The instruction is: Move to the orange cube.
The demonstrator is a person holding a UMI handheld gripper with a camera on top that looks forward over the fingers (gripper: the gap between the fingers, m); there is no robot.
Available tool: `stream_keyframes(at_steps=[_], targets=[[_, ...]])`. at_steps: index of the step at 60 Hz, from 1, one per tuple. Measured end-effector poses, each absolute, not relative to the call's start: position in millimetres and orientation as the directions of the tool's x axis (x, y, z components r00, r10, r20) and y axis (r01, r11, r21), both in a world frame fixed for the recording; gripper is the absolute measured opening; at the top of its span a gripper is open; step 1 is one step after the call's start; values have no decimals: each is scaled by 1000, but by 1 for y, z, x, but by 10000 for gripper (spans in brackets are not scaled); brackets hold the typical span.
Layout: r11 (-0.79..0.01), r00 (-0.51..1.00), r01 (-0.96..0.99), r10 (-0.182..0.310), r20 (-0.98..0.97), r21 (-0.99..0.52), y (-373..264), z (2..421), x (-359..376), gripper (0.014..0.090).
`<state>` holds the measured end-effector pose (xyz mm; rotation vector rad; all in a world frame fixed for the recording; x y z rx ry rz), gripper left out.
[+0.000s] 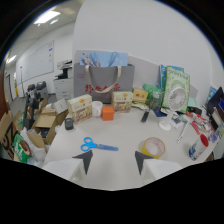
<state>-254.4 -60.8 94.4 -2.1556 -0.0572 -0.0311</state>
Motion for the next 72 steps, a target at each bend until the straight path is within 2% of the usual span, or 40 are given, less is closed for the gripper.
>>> stream_keyframes(at_steps=[15,49,72], targets=[[-565,998,50,58,20,-824,-34,86,-257,841],[-625,996,41,84,-15,-779,110,36,-254,837],[-640,993,57,113,-20,-767,147,19,-257,836]])
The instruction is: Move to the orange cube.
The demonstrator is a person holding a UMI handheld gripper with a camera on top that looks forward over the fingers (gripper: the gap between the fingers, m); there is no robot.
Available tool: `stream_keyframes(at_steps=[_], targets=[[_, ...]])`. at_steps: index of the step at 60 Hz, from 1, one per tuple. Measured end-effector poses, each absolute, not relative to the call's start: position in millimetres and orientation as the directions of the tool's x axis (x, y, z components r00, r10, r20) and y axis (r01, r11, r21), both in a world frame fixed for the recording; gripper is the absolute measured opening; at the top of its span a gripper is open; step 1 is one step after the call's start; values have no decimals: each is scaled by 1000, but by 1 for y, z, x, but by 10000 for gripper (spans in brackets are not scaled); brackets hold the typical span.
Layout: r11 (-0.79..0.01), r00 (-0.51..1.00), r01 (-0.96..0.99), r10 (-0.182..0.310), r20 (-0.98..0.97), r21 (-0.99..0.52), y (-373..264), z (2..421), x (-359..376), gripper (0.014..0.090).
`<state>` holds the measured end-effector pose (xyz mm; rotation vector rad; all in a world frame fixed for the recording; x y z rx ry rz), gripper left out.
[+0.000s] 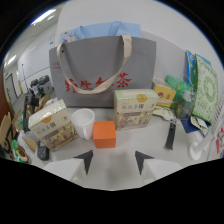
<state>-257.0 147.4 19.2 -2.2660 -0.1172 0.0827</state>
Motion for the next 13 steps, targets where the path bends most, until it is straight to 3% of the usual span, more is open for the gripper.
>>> stream_keyframes(at_steps=[13], targets=[[-640,993,55,115,-24,-767,151,17,-257,837]])
